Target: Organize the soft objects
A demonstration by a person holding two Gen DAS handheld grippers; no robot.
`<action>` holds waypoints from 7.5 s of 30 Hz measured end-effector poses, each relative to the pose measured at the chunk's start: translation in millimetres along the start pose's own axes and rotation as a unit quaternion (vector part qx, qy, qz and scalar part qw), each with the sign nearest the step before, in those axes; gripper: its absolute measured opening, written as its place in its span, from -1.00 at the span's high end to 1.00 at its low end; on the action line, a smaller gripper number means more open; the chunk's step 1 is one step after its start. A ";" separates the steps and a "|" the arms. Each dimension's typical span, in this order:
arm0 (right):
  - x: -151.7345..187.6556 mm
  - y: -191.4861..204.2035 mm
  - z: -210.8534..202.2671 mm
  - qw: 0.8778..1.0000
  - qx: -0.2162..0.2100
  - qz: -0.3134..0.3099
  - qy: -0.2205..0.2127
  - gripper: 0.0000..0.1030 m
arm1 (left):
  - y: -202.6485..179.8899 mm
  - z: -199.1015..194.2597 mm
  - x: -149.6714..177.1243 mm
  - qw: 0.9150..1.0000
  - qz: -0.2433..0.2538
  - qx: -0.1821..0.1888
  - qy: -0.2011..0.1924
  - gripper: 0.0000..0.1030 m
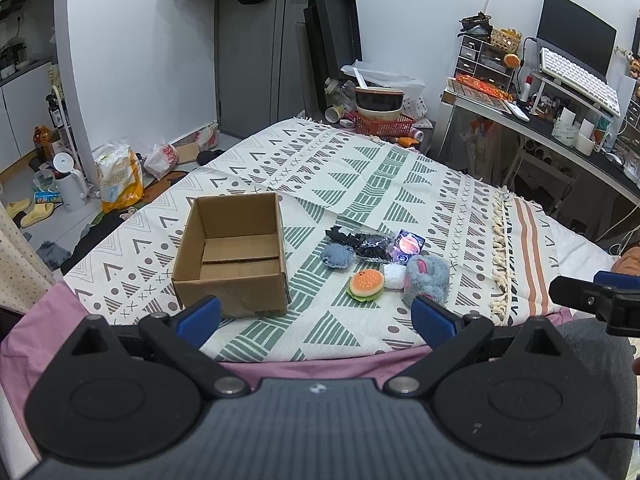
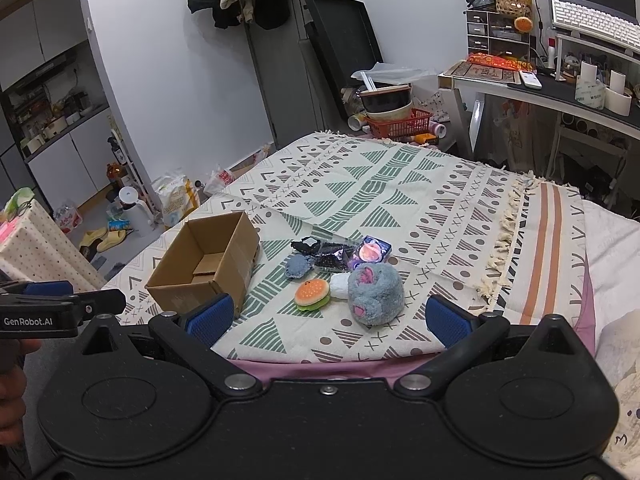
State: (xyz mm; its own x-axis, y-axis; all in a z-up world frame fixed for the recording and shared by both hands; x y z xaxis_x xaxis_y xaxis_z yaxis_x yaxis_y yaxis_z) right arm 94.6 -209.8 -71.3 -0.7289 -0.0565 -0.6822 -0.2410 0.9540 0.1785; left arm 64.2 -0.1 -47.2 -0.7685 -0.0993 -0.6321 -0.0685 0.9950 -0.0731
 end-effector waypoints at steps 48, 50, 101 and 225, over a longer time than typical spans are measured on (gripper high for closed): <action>-22.1 -71.0 121.3 0.991 -0.050 0.112 0.054 -0.53 | -34.2 122.5 -30.0 0.997 -0.035 0.054 0.034 -0.53; -21.7 -76.5 131.2 0.989 -0.048 0.123 0.062 -0.44 | -39.4 131.1 -32.3 0.997 -0.033 0.059 0.036 -0.51; 2.7 -127.1 265.2 0.947 -0.114 0.250 0.166 0.56 | -125.4 319.5 -19.4 0.967 -0.086 0.149 0.188 0.71; -46.5 -44.7 215.1 0.970 -0.087 0.207 0.096 -0.77 | 22.5 215.6 -67.5 0.985 -0.166 0.013 0.036 -0.47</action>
State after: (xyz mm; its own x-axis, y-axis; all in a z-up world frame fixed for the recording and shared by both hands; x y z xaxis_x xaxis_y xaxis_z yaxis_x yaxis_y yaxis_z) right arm 277.1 -186.4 -200.0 -0.8878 0.2517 -0.3853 0.0055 0.8429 0.5380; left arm 251.6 26.1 -172.5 -0.7497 -0.4168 -0.5141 -0.3080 0.9073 -0.2864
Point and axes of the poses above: each gripper's, at about its wrist camera, not at the fingertips, and z roughly the way its jaws point, y to its left, x to its underside, the point moved 9 cm from there along z, roughly the way its jaws point, and after that the axes turned 7 degrees about y, right-handed, at the moved point
